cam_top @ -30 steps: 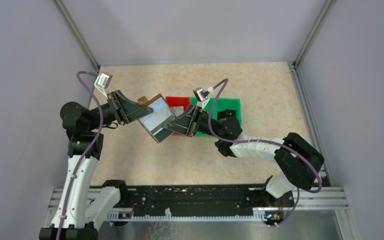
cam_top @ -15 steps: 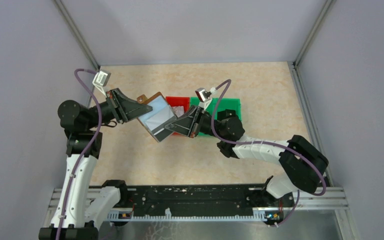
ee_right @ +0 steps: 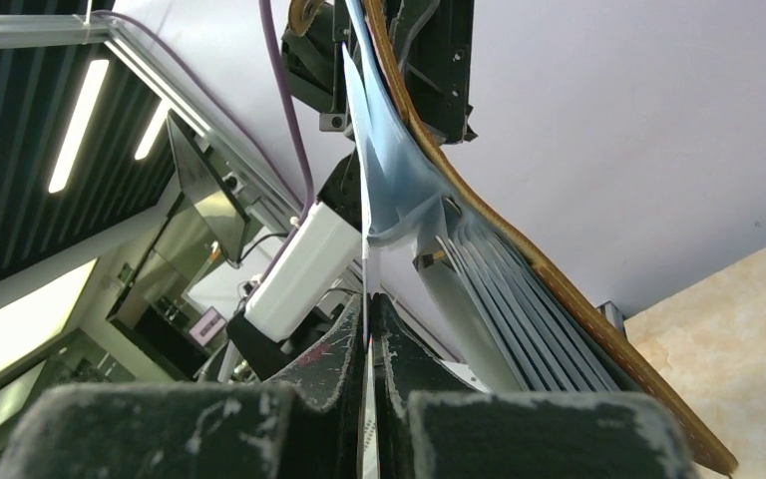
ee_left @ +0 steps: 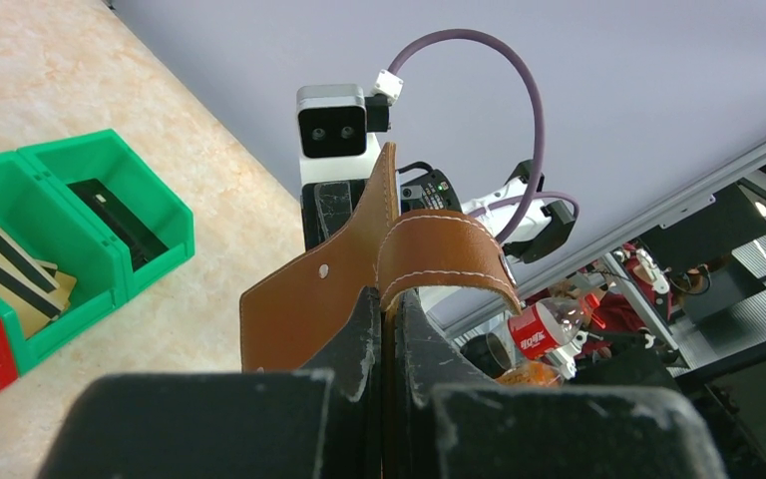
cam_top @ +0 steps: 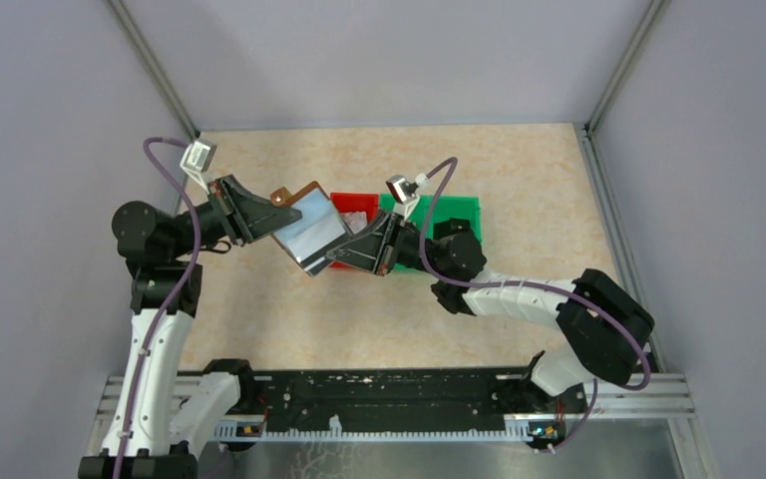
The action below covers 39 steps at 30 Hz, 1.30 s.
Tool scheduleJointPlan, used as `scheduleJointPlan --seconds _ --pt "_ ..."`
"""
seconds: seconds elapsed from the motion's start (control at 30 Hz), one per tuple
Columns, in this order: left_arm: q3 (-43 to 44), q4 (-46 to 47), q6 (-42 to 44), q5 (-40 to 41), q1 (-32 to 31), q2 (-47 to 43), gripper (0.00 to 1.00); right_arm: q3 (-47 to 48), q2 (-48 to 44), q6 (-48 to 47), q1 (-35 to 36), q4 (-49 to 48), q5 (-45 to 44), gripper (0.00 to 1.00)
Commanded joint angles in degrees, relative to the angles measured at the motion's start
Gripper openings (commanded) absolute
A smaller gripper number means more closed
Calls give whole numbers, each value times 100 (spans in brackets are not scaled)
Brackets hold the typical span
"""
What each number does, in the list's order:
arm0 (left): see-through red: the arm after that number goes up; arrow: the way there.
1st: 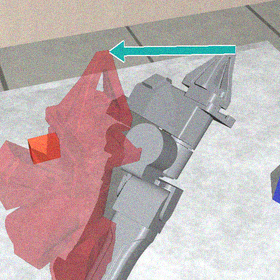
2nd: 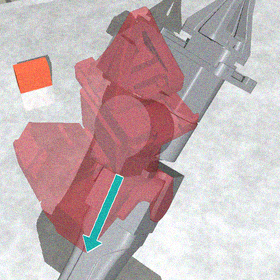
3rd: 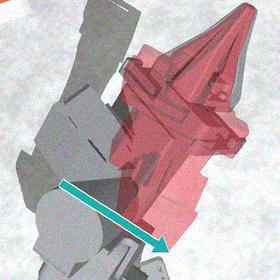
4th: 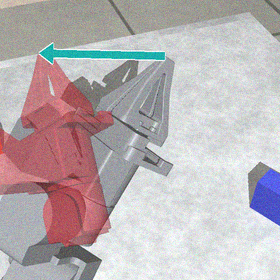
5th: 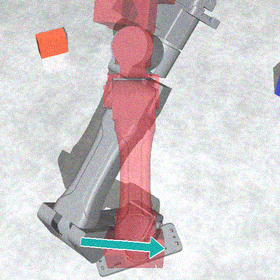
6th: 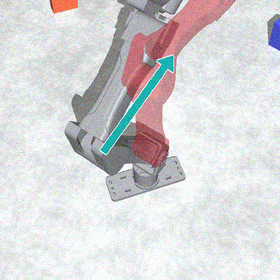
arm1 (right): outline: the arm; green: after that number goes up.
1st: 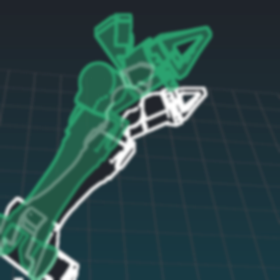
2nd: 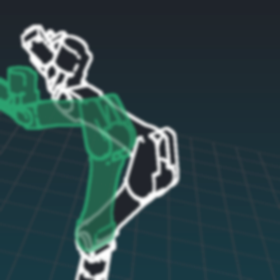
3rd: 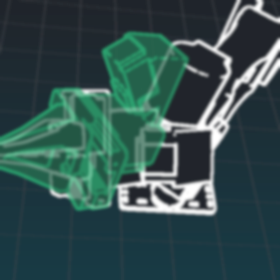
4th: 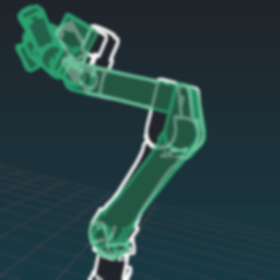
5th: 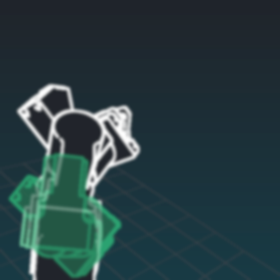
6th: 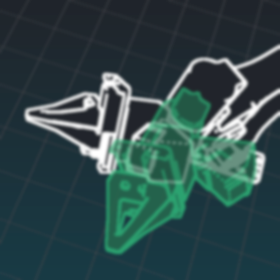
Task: Take the credit cards out of the card holder
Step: Remove the credit card from the card holder.
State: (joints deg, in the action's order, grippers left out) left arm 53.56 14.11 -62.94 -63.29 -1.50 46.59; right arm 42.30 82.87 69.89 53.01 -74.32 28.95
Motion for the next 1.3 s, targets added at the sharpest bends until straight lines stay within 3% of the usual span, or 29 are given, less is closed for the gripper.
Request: scheduleJointPlan --seconds 0.0,0.47,0.8,0.97,1.27 --pt "87 199 -3 84 35 -97 0 402 94 -8 147 -336 153 0" --pt "368 198 225 209 105 90 0 -613 -455 -109 33 -207 144 0" --pt "634 59 385 122 114 164 0 -901 -740 37 -347 172 714 0" --pt "792 34 540 110 256 190 0 -771 -1043 -317 -758 1537 1015 0" --pt "1202 -253 1095 14 262 215 0 461 -841 -2094 -1059 4953 1441 0"
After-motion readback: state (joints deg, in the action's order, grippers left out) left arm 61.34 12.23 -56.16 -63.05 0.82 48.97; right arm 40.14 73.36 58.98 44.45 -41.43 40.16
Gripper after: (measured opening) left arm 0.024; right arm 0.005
